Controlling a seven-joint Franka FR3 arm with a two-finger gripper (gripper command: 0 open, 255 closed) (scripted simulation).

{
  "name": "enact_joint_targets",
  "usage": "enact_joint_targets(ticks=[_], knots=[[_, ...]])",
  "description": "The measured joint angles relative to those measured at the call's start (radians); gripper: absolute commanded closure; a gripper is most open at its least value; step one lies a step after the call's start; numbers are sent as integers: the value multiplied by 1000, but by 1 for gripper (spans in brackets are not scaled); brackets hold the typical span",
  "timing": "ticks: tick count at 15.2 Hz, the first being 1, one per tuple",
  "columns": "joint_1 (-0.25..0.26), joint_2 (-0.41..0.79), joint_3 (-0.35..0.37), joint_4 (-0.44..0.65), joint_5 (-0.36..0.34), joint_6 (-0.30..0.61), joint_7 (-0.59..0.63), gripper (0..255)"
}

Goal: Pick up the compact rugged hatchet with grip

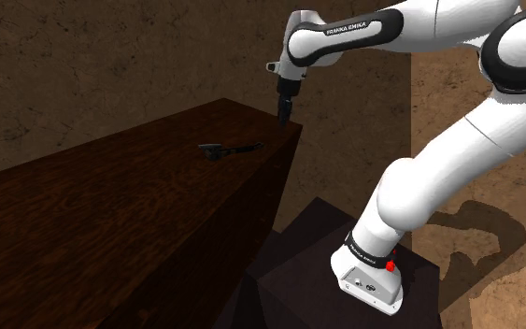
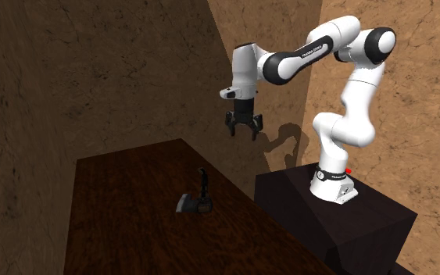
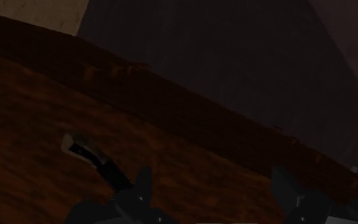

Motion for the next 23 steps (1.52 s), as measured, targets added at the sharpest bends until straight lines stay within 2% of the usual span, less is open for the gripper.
enact_joint_targets(ticks=[5,9,16,23], knots=[[32,193,-62,79,55,103,-233,0],[46,372,-80,184,131,160,-418,0],[28,651,-40,391,249,196,-704,0],[16,729,-22,407,278,250,-760,0]])
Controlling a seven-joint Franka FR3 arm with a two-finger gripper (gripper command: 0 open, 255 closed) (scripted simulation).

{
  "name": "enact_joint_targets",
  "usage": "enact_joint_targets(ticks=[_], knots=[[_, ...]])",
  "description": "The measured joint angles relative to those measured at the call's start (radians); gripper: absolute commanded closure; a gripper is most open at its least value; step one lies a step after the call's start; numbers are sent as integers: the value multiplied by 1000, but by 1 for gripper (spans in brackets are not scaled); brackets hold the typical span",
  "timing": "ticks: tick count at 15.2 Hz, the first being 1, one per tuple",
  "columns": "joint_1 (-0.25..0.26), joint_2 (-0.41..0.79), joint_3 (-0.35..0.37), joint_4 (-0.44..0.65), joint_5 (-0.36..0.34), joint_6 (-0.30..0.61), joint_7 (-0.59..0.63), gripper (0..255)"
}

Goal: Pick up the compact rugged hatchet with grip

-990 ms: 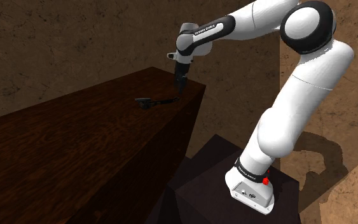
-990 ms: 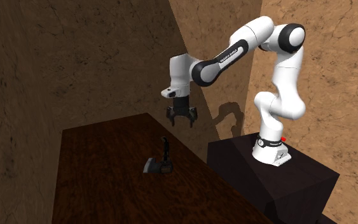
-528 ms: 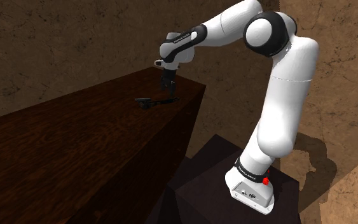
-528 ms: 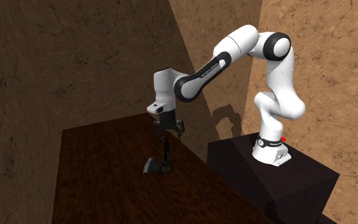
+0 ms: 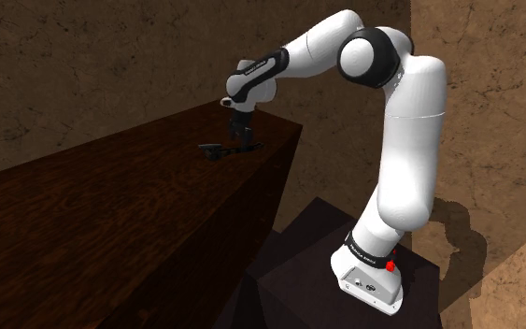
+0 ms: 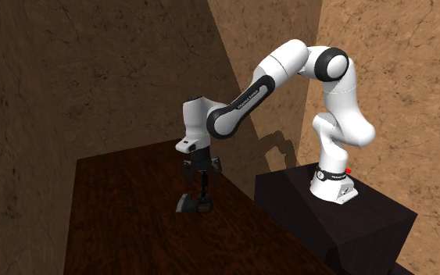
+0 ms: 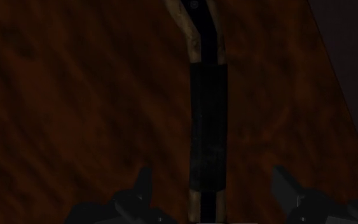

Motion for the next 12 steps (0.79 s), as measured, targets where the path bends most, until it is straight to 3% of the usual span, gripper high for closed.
enact_joint_targets(ticks=[2,3,12], knots=[[-2,15,3,-6,6,20,-5,0],[-2,18,3,-8,7,25,-6,255],[-2,18,4,-12,8,30,-7,255]])
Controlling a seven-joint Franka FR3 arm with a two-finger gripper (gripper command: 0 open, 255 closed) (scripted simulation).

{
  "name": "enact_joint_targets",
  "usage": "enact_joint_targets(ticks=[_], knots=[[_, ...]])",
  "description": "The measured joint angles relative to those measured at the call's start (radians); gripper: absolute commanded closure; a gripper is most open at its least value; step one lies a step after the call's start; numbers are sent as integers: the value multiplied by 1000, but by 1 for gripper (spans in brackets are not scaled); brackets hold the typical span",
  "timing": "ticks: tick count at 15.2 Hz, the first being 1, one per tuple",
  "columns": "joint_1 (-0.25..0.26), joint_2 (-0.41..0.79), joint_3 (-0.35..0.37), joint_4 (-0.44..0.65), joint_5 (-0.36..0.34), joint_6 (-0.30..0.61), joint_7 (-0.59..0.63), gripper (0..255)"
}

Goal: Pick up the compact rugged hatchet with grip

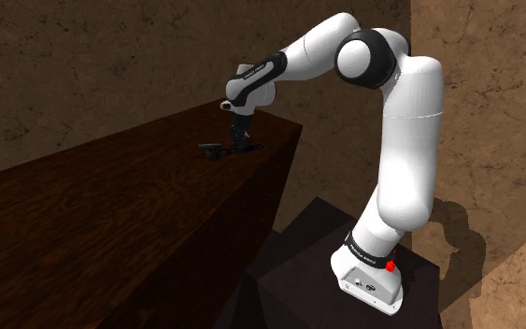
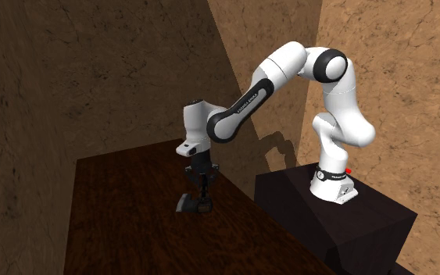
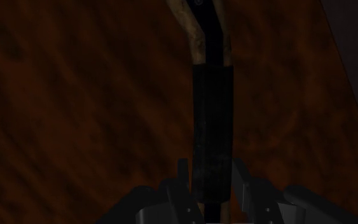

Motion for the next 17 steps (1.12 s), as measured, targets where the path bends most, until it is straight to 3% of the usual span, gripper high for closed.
enact_joint_targets(ticks=[17], knots=[[10,-97,-16,70,-42,-163,34,255]])
